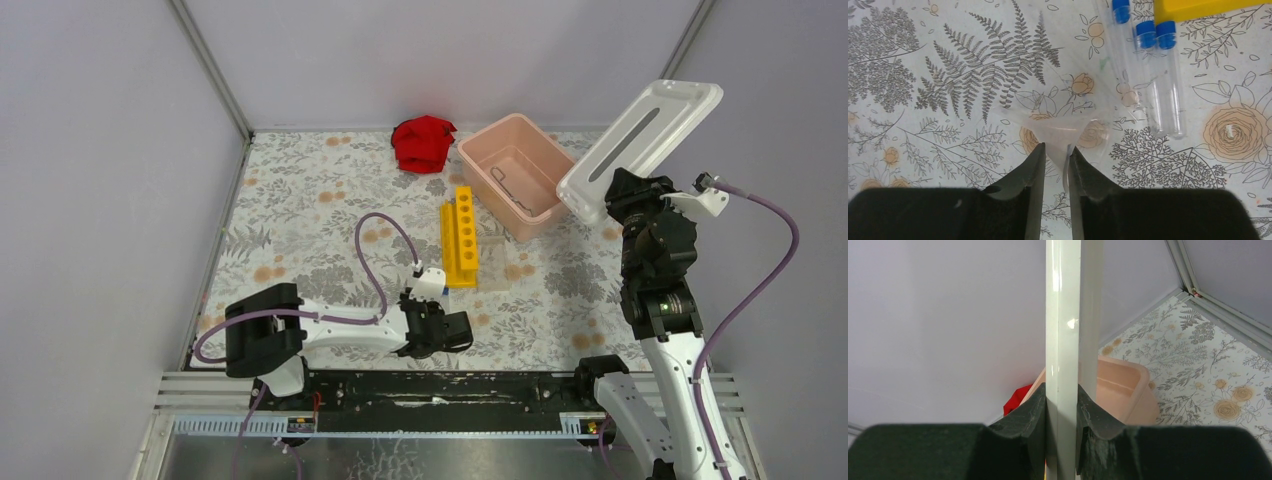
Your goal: Organize the chemistry lab equipment
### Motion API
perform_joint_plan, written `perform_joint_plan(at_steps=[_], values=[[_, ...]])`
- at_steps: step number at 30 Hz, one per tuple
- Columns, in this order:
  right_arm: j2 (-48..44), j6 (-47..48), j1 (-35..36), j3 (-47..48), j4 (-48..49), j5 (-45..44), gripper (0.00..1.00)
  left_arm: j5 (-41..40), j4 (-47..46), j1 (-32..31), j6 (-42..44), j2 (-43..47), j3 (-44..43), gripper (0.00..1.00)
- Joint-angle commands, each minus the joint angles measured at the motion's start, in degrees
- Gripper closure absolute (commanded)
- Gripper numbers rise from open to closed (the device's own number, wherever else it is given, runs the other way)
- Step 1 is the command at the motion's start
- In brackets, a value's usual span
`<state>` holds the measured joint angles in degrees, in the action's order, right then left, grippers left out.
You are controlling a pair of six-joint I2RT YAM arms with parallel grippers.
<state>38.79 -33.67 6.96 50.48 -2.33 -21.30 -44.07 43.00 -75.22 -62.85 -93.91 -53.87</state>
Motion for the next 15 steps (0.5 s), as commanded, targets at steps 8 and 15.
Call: perform_joint_plan(at_steps=[8,15], values=[[-0.3,-0.1,-0.2,1.1,3.7,1.7,1.0,-1.3,8.0,-1.6,-4.7,2.1,-2.7,0.87],[0.1,-0.6,-0.1,1.5,3.7,2.6,1.0,-3.4,16.2,-4.1,-8.5,5.1,-7.3,0.9]])
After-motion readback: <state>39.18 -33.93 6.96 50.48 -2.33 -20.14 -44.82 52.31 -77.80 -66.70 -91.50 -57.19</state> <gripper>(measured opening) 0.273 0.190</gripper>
